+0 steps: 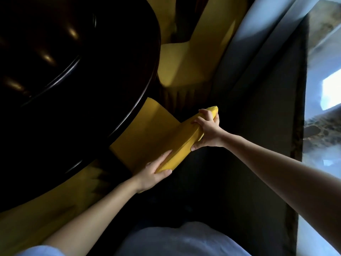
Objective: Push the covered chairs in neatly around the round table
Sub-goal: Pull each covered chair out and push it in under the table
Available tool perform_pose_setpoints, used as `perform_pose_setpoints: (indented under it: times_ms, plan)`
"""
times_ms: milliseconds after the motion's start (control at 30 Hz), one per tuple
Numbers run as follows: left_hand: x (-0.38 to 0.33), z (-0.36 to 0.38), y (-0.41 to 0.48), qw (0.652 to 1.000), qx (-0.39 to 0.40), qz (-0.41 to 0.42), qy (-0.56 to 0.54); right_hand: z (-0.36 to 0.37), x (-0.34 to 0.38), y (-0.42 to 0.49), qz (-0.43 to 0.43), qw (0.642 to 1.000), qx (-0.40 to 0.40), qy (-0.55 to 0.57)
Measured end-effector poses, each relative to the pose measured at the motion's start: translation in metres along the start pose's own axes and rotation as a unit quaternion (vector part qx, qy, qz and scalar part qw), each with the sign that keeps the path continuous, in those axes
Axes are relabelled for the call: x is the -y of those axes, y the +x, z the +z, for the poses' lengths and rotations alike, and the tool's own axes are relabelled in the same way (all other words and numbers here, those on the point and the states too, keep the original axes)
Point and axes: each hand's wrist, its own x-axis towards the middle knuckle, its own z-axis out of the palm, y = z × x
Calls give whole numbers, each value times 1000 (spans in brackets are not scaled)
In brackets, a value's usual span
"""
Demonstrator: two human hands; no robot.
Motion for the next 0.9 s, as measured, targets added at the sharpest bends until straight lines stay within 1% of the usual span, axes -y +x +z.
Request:
perform_pose_setpoints:
  times_ms: [100,200,300,367,433,500,633,767,900]
  plan:
    - [10,-21,-6,999,-35,-4,-9,6,17,25,-21,1000,-2,2]
    - [17,-46,-11,997,-75,-3,-21,11,38,56,-43,999,0,-21]
    - [27,-71,-12,993,-121,-14,-7,11,60,88,-52,998,10,-32]
    - [34,-88,-14,988,-153,-6,8,9,76,105,-60,997,15,-38]
    - [38,-103,-17,984,-175,2,7,10,88,117,-71,997,4,-31]
    - [43,-109,-17,986,-165,-3,-15,13,89,117,-72,997,-7,-17]
    - [47,-99,-14,992,-124,7,-26,17,76,103,-54,998,5,-18]
    - [43,-101,-14,992,-124,3,-14,14,81,101,-30,999,28,-26]
    - [38,-98,-18,991,-130,2,-4,15,79,99,-29,999,22,-36]
